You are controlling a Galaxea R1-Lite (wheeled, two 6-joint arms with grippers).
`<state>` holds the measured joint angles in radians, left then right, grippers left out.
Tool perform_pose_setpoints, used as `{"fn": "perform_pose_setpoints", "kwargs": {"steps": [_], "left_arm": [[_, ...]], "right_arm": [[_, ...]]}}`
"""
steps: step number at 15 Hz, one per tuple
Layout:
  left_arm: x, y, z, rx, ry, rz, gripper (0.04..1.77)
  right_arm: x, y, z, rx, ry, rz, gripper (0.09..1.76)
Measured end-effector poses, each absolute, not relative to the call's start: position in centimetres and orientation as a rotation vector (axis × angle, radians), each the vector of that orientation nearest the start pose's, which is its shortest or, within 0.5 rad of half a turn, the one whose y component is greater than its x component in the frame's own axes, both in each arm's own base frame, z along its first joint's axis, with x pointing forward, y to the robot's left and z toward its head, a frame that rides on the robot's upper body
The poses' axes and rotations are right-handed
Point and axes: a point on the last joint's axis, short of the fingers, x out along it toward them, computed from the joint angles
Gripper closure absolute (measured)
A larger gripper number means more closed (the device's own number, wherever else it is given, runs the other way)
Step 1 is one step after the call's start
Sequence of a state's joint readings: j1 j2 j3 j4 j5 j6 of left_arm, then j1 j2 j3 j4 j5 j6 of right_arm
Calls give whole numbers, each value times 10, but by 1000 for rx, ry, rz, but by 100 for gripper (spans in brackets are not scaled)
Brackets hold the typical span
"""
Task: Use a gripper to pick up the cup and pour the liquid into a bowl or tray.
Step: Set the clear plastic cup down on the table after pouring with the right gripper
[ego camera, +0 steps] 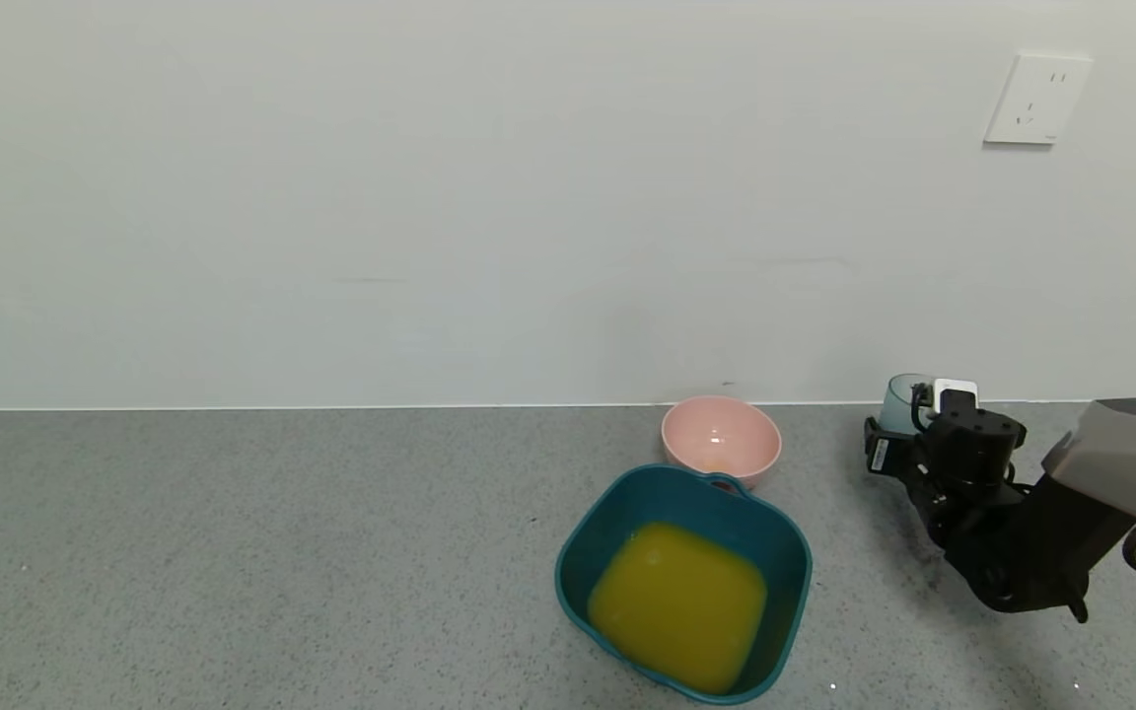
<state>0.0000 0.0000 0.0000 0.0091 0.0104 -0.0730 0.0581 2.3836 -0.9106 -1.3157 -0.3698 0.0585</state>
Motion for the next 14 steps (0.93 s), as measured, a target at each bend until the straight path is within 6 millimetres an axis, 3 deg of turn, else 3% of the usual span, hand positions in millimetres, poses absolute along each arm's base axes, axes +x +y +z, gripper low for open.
{"fn": "perform_pose_setpoints", "kwargs": {"steps": [14], "left_arm": [[-23, 0, 75, -73, 9, 11, 9]], "right_arm": [[417, 17, 3, 24, 145, -314, 48]]}}
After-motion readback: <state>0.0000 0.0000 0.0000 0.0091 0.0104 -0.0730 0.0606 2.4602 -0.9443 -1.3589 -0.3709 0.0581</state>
